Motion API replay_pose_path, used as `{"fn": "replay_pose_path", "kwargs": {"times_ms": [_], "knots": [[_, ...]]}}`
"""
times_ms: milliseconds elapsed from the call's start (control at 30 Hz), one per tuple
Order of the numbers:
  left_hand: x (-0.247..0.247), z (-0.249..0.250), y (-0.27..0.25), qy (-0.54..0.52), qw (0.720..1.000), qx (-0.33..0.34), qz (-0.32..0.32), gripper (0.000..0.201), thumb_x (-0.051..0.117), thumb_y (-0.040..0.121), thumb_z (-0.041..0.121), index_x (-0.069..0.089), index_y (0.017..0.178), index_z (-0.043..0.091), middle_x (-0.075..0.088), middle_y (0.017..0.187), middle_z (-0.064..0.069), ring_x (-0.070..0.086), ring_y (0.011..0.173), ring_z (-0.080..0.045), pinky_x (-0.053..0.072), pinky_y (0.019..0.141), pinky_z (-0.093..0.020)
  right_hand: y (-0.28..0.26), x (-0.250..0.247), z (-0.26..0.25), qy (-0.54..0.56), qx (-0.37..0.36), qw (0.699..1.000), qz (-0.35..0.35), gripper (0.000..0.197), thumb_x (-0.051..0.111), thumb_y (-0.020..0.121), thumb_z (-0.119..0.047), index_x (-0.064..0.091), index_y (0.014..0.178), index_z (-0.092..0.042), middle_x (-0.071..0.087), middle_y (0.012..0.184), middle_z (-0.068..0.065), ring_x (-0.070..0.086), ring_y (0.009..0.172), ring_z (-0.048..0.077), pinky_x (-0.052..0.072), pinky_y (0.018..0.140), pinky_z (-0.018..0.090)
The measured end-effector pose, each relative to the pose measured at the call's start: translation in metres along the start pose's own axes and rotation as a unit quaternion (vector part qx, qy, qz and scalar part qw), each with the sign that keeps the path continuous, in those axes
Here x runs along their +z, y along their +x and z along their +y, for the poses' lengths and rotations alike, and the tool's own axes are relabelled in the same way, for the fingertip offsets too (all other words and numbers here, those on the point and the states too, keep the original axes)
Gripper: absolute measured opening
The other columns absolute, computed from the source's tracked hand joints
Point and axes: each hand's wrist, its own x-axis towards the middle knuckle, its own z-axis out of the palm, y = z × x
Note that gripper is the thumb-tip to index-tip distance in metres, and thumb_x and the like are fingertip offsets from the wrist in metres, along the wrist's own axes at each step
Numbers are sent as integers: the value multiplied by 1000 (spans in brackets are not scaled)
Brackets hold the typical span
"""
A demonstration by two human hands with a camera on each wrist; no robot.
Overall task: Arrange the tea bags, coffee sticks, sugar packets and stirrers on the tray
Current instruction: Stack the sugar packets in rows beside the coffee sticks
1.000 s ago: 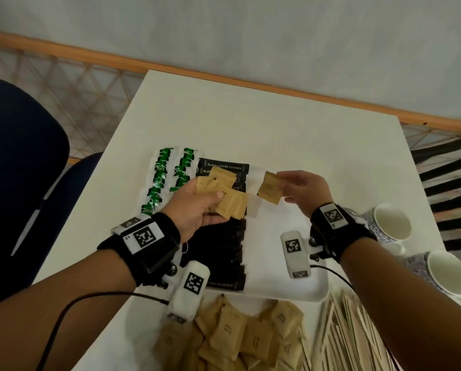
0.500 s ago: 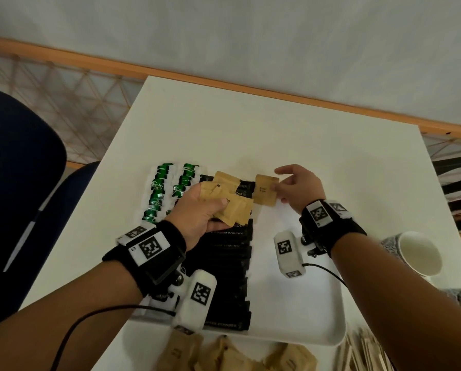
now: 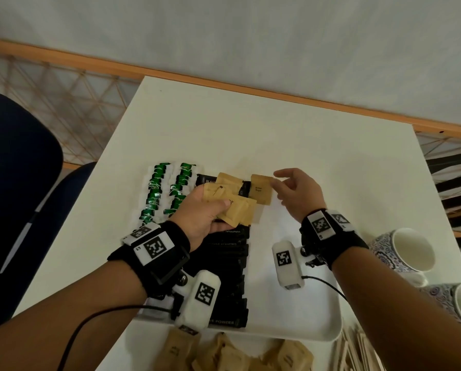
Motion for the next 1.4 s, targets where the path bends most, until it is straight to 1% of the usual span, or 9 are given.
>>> {"fn": "replay_pose_path", "kwargs": {"times_ms": [167, 233, 533, 667, 800, 900, 1033, 1233, 1400], "knots": [[5, -2, -3, 24, 1000, 6, -14, 29, 53, 92, -2, 53, 117, 14, 65, 110, -11, 66, 94, -25, 59, 64, -35, -36, 5, -14, 123, 35, 971, -201, 15, 61, 92, -20, 67, 105, -21, 70, 85, 0, 64, 70, 11, 55, 67, 25], [5, -2, -6, 22, 1000, 11, -12, 28, 53, 93, -1, 53, 117, 13, 65, 109, -10, 67, 92, -24, 59, 63, -34, -41, 5, -11, 162, 57, 958, -228, 18, 61, 90, -9, 68, 104, -17, 70, 80, 3, 64, 66, 12, 56, 66, 24], [-2, 1, -10, -8, 1000, 7, 8, 24, 56, 91, -2, 55, 108, 15, 66, 108, -12, 67, 90, -24, 60, 59, -33, -45, -3, -2, 232, 98, 952, -174, 17, 64, 87, -6, 67, 105, -8, 68, 71, 4, 64, 63, 14, 57, 65, 26], [2, -2, -10, 4, 1000, 8, 3, 24, 57, 90, -1, 56, 105, 18, 67, 103, -8, 68, 88, -22, 58, 57, -31, -46, 0, -4, 170, 73, 968, -169, 9, 68, 86, -25, 73, 92, -20, 70, 76, 3, 63, 70, 13, 56, 70, 26], [2, -1, -9, 0, 1000, 1, 10, 26, 57, 91, -1, 55, 112, 15, 66, 107, -10, 67, 90, -23, 57, 57, -30, -40, 1, 4, 70, 43, 986, -147, 10, 71, 83, -27, 74, 92, -23, 73, 89, -1, 64, 78, 8, 52, 75, 22], [2, 1, -8, -12, 1000, -6, 15, 30, 57, 91, 0, 53, 118, 12, 64, 114, -13, 66, 94, -25, 58, 58, -32, -33, -8, 9, 22, 23, 995, -99, 7, 69, 85, -24, 71, 90, -21, 68, 75, -11, 62, 70, 5, 49, 67, 14], [-2, 1, -8, -31, 999, -27, 10, 35, 52, 91, -3, 52, 124, 11, 62, 118, -15, 66, 99, -29, 59, 63, -36, -17, -19, 24, 45, 61, 997, -10, 11, 64, 88, -20, 73, 93, -17, 61, 65, -6, 52, 59, 8, 40, 59, 20], [-2, -1, -7, -29, 999, -36, 3, 36, 49, 91, -6, 52, 121, 13, 63, 117, -16, 66, 98, -29, 60, 64, -35, 1, -22, 33, 2, 90, 996, 8, 13, 63, 87, -28, 72, 89, -19, 62, 63, -1, 56, 64, 15, 51, 72, 35], [-1, -4, -6, -28, 999, -38, 6, 31, 52, 92, -4, 53, 117, 13, 64, 111, -15, 66, 94, -27, 61, 65, -36, 7, -19, 34, -14, 101, 994, 23, 12, 66, 83, -34, 67, 75, -26, 68, 66, 2, 61, 62, 14, 57, 73, 36]]}}
